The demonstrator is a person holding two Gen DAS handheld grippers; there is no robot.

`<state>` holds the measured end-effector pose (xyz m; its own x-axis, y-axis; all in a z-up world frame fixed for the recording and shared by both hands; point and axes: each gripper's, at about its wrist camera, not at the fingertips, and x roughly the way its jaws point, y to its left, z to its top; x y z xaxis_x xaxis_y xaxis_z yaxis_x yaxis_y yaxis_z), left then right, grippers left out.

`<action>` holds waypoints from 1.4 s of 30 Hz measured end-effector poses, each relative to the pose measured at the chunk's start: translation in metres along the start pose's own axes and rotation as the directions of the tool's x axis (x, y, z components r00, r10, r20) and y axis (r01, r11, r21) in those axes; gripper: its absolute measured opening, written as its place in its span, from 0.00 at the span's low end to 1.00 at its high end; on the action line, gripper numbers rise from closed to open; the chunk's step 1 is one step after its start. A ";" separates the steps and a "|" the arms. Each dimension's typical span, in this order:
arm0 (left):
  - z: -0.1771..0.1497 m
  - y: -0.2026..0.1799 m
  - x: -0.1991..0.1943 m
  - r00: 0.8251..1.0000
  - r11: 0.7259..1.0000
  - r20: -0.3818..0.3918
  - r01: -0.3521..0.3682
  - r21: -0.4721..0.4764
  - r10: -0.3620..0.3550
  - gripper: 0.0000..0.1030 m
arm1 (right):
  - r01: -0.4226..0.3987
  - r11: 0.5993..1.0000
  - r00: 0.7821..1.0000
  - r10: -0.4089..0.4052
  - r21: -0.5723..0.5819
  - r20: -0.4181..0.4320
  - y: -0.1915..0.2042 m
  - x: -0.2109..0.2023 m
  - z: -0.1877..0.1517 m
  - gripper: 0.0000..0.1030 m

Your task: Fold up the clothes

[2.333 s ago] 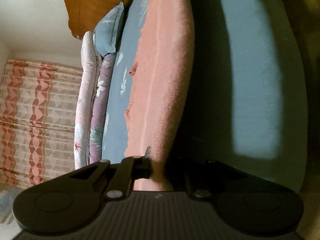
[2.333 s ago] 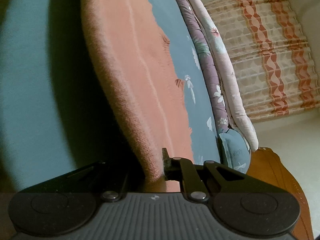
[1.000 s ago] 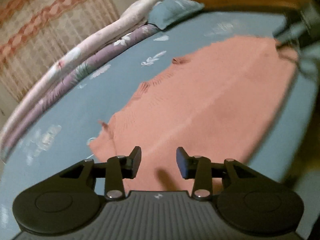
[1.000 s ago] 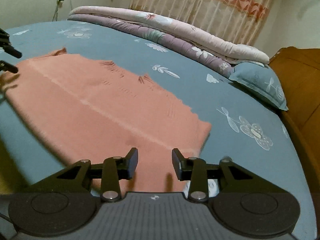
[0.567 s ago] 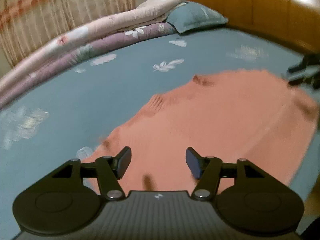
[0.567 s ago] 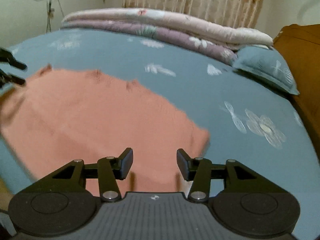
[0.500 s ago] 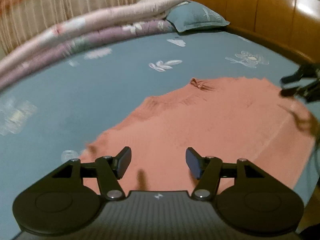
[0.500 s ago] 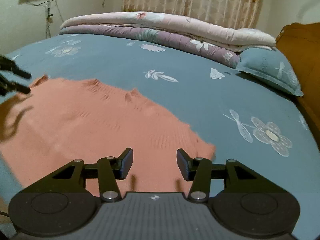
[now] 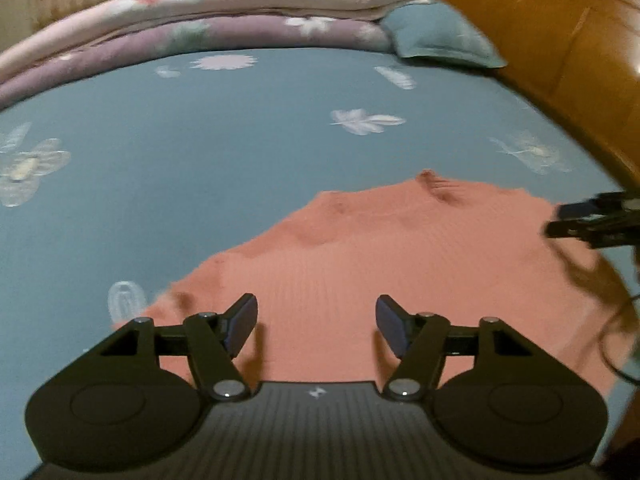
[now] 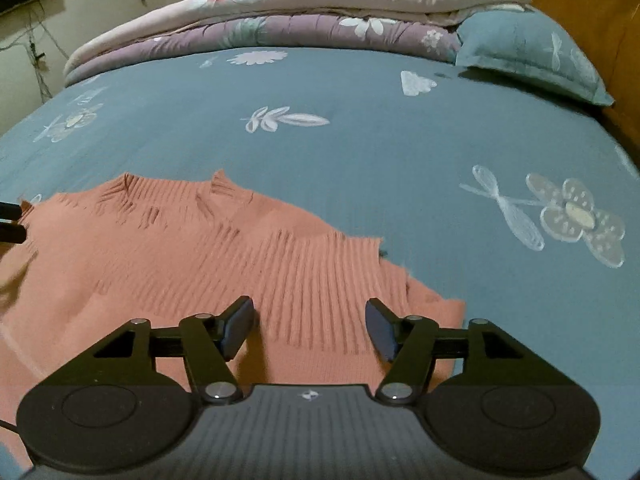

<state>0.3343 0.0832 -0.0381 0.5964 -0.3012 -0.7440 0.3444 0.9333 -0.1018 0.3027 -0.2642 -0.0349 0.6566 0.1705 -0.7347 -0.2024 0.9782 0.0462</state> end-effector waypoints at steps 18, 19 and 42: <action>-0.019 0.010 0.005 0.992 0.993 -0.023 0.121 0.012 -0.120 0.67 | 0.121 0.976 0.991 -0.107 0.180 -0.086 0.049 0.024 0.019 0.83; -0.020 0.009 0.010 0.993 0.994 -0.037 0.112 0.019 -0.111 0.67 | 0.139 0.973 0.988 -0.124 0.186 -0.088 0.051 0.017 0.017 0.83; 0.056 -0.018 0.032 0.990 0.989 -0.047 0.136 0.049 -0.134 0.72 | 0.370 0.881 0.928 -0.334 0.296 -0.164 0.053 -0.082 -0.050 0.83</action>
<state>0.3878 0.0463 -0.0235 0.5106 -0.4139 -0.7537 0.4575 0.8729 -0.1694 0.2021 -0.2325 -0.0059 0.5576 -0.1881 -0.8085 0.2797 0.9596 -0.0303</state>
